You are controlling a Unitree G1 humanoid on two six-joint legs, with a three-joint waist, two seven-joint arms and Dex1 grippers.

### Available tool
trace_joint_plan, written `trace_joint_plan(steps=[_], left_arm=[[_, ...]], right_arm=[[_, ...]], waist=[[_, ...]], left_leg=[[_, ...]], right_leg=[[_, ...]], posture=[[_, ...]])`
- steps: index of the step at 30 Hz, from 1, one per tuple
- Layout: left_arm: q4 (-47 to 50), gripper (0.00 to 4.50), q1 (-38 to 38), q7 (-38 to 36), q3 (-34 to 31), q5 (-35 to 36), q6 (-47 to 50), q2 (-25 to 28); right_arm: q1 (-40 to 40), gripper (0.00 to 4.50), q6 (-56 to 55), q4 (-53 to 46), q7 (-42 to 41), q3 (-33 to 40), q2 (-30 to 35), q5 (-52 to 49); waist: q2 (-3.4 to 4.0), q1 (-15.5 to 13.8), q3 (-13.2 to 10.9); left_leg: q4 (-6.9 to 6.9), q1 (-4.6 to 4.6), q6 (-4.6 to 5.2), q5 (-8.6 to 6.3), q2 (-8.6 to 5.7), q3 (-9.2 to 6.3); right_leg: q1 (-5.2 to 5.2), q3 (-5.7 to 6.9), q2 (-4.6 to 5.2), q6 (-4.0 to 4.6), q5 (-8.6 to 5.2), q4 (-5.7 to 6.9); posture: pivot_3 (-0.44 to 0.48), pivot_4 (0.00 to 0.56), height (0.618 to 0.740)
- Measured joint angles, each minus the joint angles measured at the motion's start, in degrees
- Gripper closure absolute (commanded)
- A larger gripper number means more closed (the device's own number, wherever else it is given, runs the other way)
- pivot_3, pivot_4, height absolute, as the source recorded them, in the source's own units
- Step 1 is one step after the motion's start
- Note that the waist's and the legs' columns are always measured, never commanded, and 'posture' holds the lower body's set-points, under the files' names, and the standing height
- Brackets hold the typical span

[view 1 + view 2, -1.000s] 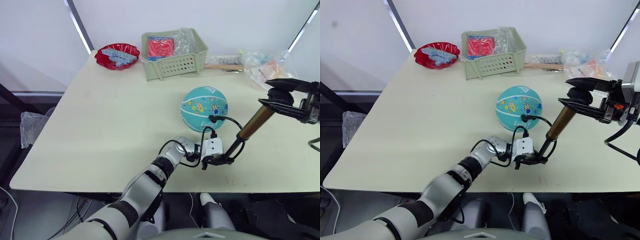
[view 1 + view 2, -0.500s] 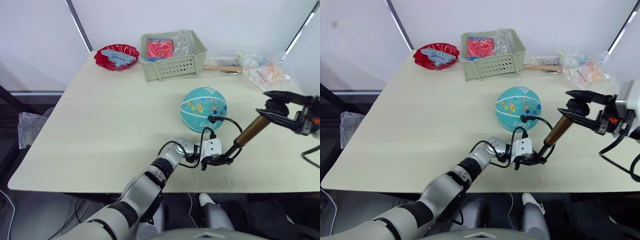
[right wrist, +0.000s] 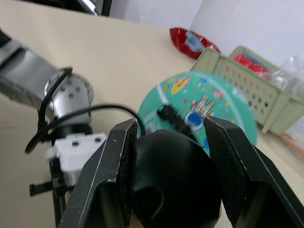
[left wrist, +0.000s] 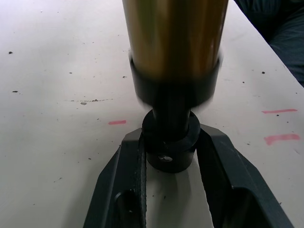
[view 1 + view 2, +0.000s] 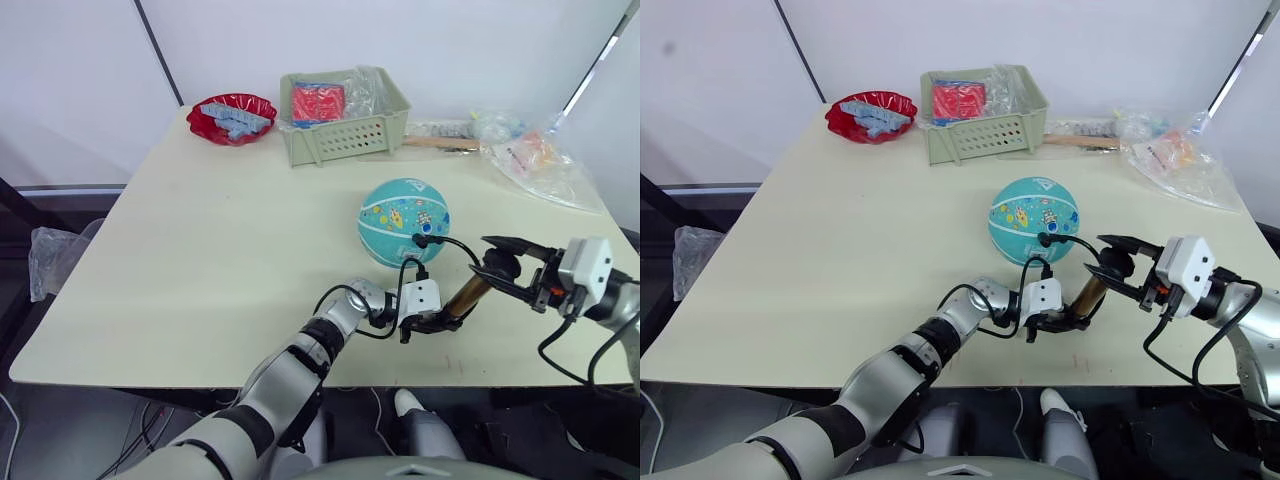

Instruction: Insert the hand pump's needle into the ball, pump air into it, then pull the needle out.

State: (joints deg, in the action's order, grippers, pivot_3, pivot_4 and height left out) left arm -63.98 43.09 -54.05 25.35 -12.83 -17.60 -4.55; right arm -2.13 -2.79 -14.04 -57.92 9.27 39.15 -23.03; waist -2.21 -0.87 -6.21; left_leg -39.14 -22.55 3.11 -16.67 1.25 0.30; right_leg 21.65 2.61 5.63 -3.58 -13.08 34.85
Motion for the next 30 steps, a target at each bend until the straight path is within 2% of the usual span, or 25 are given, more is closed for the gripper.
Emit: trace_joint_plan(steps=[8, 12, 15, 19, 21, 30], left_arm=[[0.00, 3.47, 0.14, -0.19, 0.01, 0.00, 0.00, 0.00], [0.00, 3.47, 0.27, -0.33, -0.01, 0.02, 0.00, -0.09], [0.01, 3.47, 0.82, -0.77, -0.09, 0.23, -0.01, -0.41], [0.03, 3.47, 0.89, -0.92, -0.11, 0.51, -0.04, -0.54], [0.03, 3.47, 1.03, -0.75, -0.21, 0.52, -0.03, -0.46], [0.04, 3.47, 1.16, -0.76, -0.30, 0.56, -0.03, -0.35]], right_arm=[[-0.20, 2.79, -0.69, 1.34, 0.94, -0.95, -1.12, 0.44], [1.06, 2.79, 1.19, 0.93, 0.94, 0.11, -0.29, -1.03], [3.31, 2.79, 5.35, 0.25, 0.54, 1.06, 2.69, -3.51], [4.86, 2.79, 7.98, -1.21, -0.32, 2.70, 5.04, -5.75], [7.80, 2.79, 11.90, -2.93, -1.16, 5.45, 8.71, -9.96], [15.34, 2.79, 21.22, -5.02, -1.53, 11.84, 15.84, -19.27]], waist=[[0.09, -0.02, -0.01], [0.41, -0.02, -0.22], [0.89, -0.08, -0.62], [1.06, -0.16, -0.80], [1.07, -0.07, -0.97], [1.07, -0.01, -1.16]], left_leg=[[0.05, -0.01, -0.01, 0.00, 0.01, -0.05], [0.05, -0.04, 0.00, 0.00, -0.01, -0.04], [0.03, -0.11, 0.00, 0.00, -0.07, -0.01], [0.03, -0.18, 0.01, 0.00, -0.10, 0.00], [-0.06, -0.19, 0.01, 0.01, -0.15, 0.03], [-0.09, -0.19, 0.02, 0.01, -0.16, 0.03]], right_leg=[[0.01, 0.02, 0.02, 0.02, -0.01, -0.01], [0.02, 0.01, 0.07, 0.02, -0.01, -0.01], [0.07, 0.02, 0.13, 0.01, 0.00, -0.01], [0.10, 0.05, 0.10, 0.00, 0.00, -0.02], [0.09, 0.04, 0.07, -0.03, 0.02, -0.02], [0.10, -0.01, 0.14, -0.05, 0.03, -0.01]], posture=[[0.000, 0.150, 0.738], [0.000, 0.150, 0.738], [0.000, 0.150, 0.738], [0.000, 0.150, 0.738], [0.000, 0.150, 0.738], [0.000, 0.150, 0.738]])
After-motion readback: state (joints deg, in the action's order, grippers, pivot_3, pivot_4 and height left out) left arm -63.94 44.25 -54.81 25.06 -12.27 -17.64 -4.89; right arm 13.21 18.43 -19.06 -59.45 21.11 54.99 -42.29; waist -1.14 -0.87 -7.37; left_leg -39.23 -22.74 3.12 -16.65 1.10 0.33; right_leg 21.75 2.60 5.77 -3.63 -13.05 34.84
